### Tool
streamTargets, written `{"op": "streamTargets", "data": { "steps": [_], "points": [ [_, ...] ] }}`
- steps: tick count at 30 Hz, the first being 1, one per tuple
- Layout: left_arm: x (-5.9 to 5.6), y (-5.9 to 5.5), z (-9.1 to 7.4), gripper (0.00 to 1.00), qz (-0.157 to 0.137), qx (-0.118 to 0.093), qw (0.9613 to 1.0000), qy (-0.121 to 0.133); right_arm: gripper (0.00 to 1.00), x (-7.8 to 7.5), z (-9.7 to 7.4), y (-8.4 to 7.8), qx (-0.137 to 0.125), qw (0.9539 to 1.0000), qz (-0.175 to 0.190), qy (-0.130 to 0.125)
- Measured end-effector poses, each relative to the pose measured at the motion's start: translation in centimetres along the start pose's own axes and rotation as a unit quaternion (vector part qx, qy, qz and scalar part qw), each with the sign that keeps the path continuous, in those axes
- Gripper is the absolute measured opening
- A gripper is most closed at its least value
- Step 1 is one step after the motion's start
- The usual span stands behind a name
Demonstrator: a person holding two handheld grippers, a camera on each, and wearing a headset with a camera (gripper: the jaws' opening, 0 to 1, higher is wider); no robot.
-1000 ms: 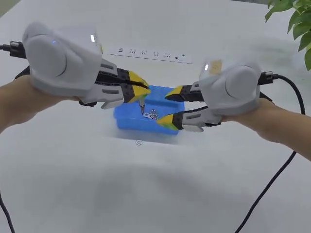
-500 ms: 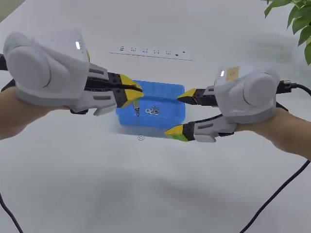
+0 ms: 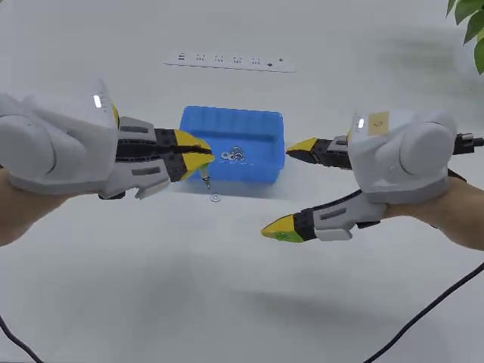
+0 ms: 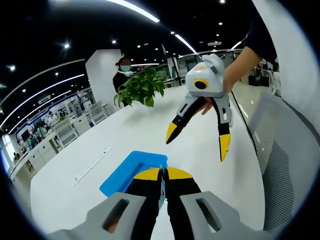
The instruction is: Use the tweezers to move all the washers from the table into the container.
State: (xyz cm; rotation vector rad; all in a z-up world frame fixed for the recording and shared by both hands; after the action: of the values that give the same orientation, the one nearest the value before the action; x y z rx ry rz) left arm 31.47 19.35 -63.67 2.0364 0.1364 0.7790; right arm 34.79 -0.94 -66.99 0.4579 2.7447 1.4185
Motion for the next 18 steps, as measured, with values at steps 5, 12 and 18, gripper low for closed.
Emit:
{"op": "streamTargets", "data": {
  "steps": [5,12,18],
  "points": [
    [-0.2,-0.5,0.6,0.06,-0.001,0.003,1.0000,-0.008,0.90,0.4,0.2,-0.5,0.001,0.9997,0.013,0.018],
    [-0.5,-1.5,1.4,0.06,-0.008,0.004,0.9998,-0.016,1.00,1.4,1.0,-1.3,0.013,0.9990,0.003,0.043],
    [-0.6,-1.8,1.6,0.06,-0.007,-0.003,0.9997,-0.024,1.00,1.5,1.4,-1.7,0.021,0.9983,-0.003,0.054]
  ]
}}
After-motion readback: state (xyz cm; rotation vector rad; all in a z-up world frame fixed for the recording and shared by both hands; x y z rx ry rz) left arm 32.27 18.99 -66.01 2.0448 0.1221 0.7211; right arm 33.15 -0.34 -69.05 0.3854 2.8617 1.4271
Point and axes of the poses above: the centre of the closed fingertips' face, and the gripper's own axes: z roughly forward along the fingers, x roughly to its left, y roughly out of its top, the point moved 9 cm from there along -z, roughly backward along the fingers, and after that the axes turned 15 degrees about z, right-handed, at the moved point
